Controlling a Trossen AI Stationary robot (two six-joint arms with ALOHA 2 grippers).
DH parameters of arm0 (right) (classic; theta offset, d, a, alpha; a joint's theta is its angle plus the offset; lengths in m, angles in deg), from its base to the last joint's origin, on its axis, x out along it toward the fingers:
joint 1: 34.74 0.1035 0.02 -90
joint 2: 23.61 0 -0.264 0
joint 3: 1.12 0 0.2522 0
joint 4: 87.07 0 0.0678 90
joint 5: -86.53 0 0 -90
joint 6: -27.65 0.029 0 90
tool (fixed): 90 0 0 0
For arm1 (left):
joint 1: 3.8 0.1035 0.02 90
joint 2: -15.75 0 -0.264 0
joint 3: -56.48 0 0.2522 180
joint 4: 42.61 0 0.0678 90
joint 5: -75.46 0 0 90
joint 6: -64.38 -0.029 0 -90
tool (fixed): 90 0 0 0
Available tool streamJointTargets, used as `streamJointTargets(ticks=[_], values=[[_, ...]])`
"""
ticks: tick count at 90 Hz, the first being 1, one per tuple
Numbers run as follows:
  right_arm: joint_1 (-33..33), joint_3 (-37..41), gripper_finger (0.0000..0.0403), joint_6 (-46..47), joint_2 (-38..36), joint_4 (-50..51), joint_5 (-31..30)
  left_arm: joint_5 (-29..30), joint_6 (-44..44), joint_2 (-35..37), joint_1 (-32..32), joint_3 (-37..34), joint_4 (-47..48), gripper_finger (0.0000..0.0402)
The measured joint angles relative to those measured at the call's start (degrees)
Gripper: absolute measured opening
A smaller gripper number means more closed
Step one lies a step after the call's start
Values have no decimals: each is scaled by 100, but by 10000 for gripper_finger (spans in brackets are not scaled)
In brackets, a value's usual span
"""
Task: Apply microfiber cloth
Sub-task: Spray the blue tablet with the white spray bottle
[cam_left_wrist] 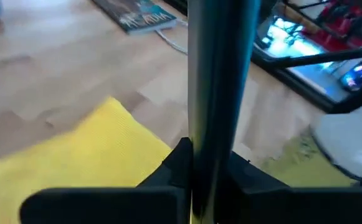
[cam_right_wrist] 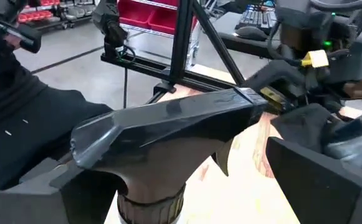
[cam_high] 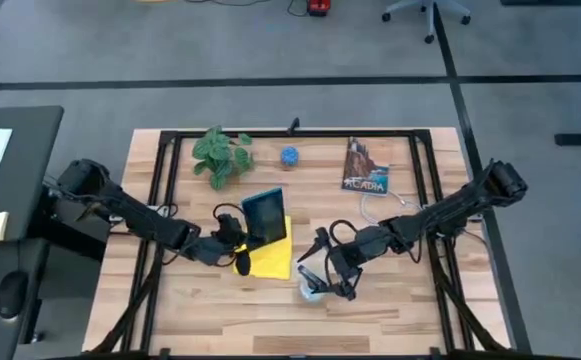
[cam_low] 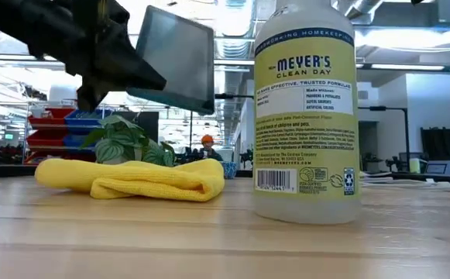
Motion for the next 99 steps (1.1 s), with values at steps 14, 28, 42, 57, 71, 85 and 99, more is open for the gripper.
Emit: streamJointTargets(ticks=[14,28,42,57,71,85,99], values=[[-5,0,377,147,209,-136,0,180,503,0,-288,439,996,13],[-26,0,377,164,480,-539,-7,279,483,0,-450,1025,1900,13],[-17,0,377,164,522,-633,-12,472,483,2,-546,1246,2192,13],[-15,-2,377,288,522,-645,-108,501,740,4,-576,1248,2185,13],[-15,-2,375,445,522,-627,-147,523,869,4,-588,1248,2183,13],[-7,-7,354,457,522,-528,-270,522,889,4,-588,1248,2178,13],[15,-11,318,468,520,-463,-531,518,887,4,-588,1248,2175,13]])
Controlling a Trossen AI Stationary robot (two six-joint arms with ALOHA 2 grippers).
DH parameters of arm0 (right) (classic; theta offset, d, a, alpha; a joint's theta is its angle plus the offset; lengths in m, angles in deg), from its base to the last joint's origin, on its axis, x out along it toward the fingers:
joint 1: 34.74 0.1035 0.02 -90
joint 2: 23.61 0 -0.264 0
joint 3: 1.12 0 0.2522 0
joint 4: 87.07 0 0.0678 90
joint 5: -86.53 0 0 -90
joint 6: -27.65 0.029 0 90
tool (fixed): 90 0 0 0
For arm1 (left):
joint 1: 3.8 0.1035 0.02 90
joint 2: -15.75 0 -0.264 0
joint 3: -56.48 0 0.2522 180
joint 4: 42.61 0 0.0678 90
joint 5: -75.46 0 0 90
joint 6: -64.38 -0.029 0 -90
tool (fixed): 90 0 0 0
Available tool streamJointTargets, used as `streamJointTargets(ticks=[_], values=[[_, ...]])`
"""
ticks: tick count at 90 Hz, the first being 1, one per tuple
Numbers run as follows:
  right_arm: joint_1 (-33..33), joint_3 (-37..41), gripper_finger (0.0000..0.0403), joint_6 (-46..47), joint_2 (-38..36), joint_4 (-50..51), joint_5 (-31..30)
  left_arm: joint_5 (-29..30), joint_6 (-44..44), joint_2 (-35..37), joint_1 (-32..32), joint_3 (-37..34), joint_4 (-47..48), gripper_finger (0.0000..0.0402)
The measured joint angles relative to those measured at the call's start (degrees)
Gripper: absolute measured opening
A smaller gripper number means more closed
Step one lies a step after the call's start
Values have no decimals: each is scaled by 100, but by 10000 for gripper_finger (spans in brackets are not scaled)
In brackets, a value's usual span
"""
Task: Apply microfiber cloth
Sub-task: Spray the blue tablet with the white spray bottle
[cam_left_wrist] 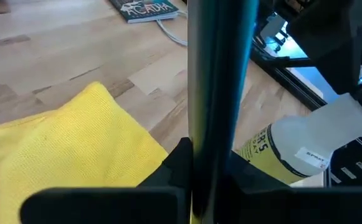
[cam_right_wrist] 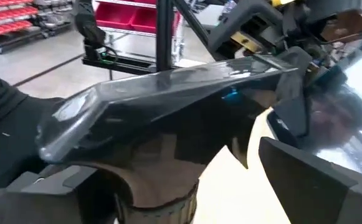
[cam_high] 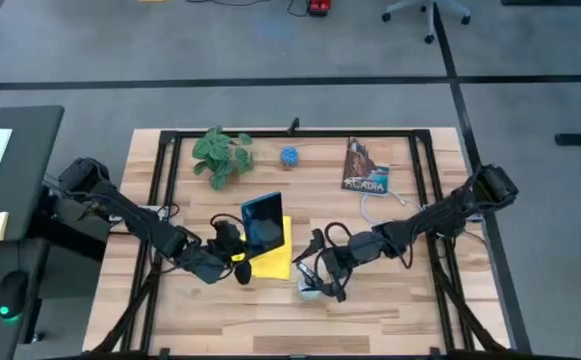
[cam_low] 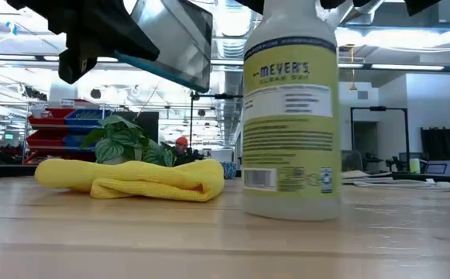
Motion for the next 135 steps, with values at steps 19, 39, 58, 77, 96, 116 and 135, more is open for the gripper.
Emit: streamJointTargets(ticks=[19,39,58,77,96,116,135], values=[[-4,-4,270,462,-3,112,-57,-8,-1,0,0,0,0,13],[-2,-15,199,844,-17,287,-53,-13,-1,0,0,0,2,13],[20,-15,203,618,-19,305,-29,-11,-65,0,0,-2,2,13],[61,-4,246,595,-29,392,20,-11,-150,0,0,-4,7,13],[115,15,255,773,-104,719,-377,-9,-251,0,0,-5,-2,13],[312,11,247,811,-363,966,-1218,-7,-274,0,0,-7,27,13],[452,-3,147,1037,-474,1229,-1606,36,-315,0,2,-7,78,13]])
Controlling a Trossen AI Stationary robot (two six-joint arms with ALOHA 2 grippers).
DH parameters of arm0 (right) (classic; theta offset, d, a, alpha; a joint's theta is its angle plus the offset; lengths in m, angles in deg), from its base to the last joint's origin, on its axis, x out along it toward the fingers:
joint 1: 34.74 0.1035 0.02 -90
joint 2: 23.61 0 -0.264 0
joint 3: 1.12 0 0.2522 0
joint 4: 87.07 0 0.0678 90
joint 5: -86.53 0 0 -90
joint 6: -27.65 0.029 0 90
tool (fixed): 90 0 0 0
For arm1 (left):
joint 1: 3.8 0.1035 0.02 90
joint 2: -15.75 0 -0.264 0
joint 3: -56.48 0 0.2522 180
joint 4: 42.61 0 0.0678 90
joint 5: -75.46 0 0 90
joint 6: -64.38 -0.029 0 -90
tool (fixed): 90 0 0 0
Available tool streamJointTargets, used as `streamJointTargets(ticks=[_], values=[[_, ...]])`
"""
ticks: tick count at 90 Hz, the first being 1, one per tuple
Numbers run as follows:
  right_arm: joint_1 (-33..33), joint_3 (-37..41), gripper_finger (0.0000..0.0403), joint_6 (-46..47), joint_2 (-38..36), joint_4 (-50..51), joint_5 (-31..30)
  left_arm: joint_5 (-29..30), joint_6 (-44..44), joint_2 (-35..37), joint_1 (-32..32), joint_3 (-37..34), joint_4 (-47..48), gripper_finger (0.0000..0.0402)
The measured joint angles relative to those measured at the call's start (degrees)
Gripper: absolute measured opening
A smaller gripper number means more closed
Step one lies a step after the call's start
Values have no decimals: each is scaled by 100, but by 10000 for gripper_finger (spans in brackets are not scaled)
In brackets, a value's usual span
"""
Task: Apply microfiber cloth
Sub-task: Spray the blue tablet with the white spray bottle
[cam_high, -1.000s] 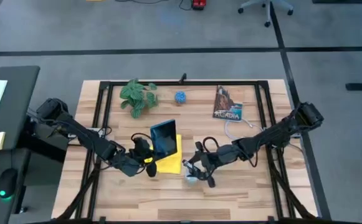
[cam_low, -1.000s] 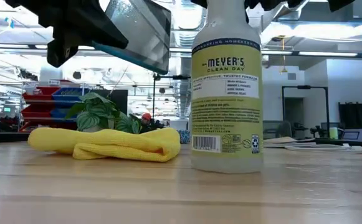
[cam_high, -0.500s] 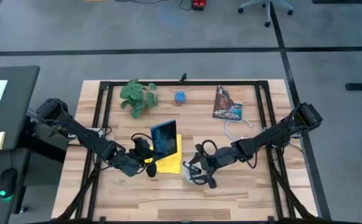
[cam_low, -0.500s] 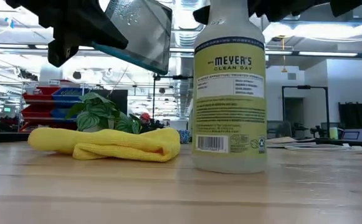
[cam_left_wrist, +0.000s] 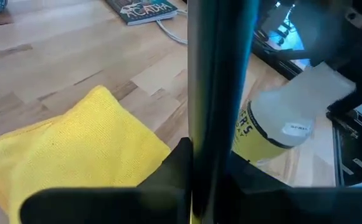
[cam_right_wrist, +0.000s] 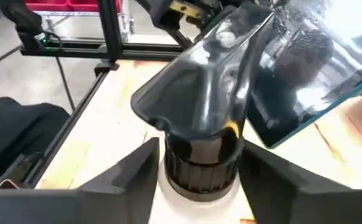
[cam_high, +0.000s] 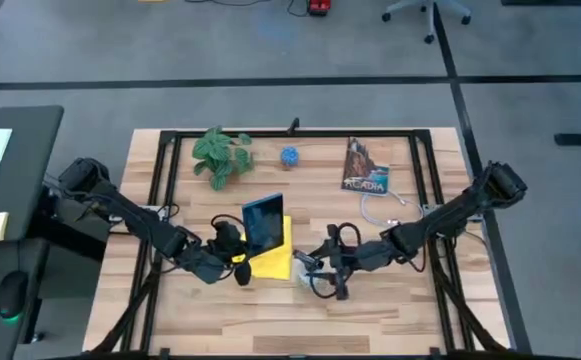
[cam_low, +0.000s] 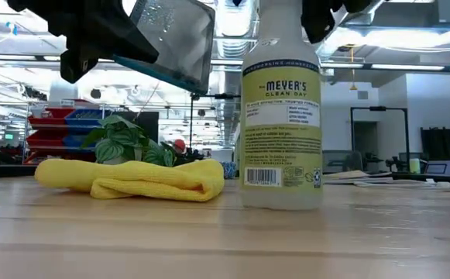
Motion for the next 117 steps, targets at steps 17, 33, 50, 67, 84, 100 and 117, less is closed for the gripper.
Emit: streamJointTargets(ticks=[17,33,50,67,84,100,117], values=[[69,-8,120,127,-115,281,-484,23,-2,0,0,0,148,13],[224,15,120,482,-879,1838,-1386,-488,-156,0,61,0,176,13],[289,16,120,1130,-1692,3316,-2100,-608,-817,-4,200,2,444,8],[284,16,124,1406,-1709,3553,-2188,-812,-1185,-4,615,0,1402,5],[270,4,146,1591,-1390,3501,-2263,-824,-1905,-4,836,-4,1529,4],[256,-24,151,1600,-1187,3442,-2322,-1095,-2132,-4,988,-4,1585,4],[258,-11,153,1594,-1298,3548,-2246,-1479,-2135,-4,1042,-4,1595,5]])
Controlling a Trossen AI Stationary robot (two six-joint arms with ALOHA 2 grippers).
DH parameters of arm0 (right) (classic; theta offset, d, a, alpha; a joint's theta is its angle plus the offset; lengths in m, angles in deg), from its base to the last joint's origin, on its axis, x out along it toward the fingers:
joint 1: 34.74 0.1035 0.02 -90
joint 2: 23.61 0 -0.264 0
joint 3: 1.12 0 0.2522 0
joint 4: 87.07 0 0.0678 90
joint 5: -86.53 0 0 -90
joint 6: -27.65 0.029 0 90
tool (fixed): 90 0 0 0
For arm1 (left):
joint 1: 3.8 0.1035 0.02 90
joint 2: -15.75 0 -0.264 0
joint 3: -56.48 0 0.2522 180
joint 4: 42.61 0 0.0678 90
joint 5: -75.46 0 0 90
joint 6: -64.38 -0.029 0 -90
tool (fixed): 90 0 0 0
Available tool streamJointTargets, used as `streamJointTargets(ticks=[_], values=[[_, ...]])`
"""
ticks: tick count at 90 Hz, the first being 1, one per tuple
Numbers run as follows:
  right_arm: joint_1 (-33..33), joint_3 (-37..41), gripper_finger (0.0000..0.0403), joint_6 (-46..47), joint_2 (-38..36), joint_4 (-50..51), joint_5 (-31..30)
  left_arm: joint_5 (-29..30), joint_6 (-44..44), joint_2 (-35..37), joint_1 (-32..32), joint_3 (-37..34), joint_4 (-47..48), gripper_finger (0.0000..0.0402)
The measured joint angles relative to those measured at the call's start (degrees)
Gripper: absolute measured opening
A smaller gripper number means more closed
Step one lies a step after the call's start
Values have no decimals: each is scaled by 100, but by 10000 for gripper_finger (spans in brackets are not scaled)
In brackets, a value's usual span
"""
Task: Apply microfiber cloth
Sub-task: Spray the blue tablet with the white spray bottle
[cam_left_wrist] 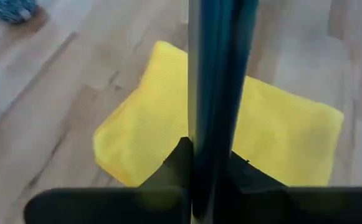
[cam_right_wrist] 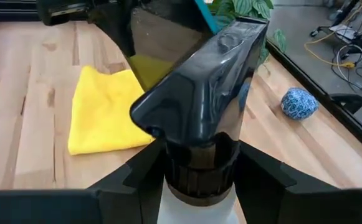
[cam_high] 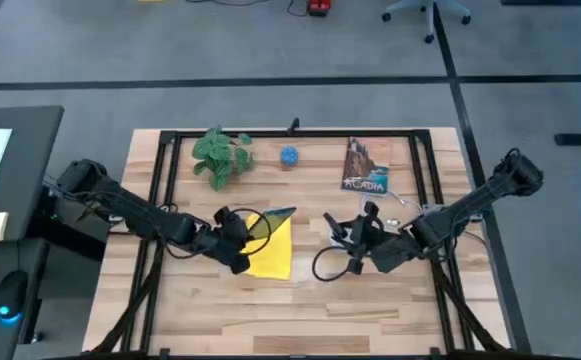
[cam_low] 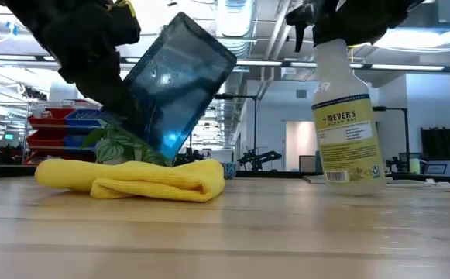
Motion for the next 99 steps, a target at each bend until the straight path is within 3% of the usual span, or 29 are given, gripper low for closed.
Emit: streamJointTargets(ticks=[43,77,99], values=[[178,-61,227,-472,-68,566,80,-218,33,0,1,0,-1,5],[154,-1298,240,-406,-73,3058,80,-222,44,0,1,0,-23,6],[59,-2311,240,408,-73,5752,105,-410,48,0,1,4,57,6]])
